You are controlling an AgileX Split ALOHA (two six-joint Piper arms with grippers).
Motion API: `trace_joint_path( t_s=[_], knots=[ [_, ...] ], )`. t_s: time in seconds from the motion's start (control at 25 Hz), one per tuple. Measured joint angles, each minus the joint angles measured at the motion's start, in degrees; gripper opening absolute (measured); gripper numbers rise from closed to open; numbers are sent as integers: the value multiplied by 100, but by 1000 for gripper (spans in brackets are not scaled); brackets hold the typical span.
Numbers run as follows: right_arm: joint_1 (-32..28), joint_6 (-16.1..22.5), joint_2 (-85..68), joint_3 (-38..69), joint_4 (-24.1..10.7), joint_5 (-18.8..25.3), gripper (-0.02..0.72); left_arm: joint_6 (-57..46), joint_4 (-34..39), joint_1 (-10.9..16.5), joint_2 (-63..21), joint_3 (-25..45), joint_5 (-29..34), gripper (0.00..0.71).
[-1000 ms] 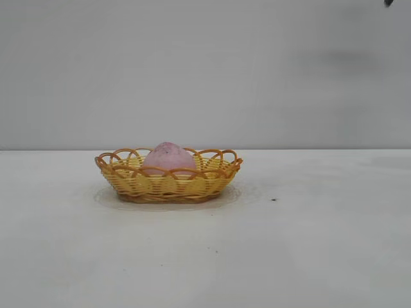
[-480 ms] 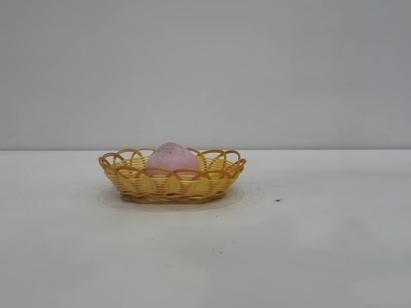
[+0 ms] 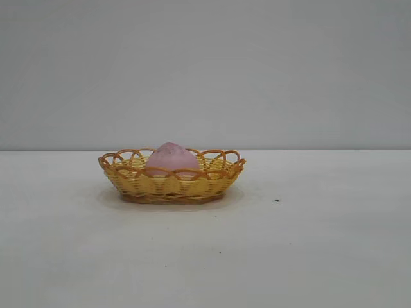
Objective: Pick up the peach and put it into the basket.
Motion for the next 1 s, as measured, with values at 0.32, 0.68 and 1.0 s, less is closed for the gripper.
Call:
trace_joint_path(
  t_s=[0.32,0.68,1.0],
  knots=[
    [358,-79,-279,102,-12,151,441,10,0,0,0,0,0,274],
    [465,241,-800,102,-314,184,441,10,0,0,0,0,0,274],
    [935,189,-898,102,-290,184,441,10,0,0,0,0,0,274]
  ],
)
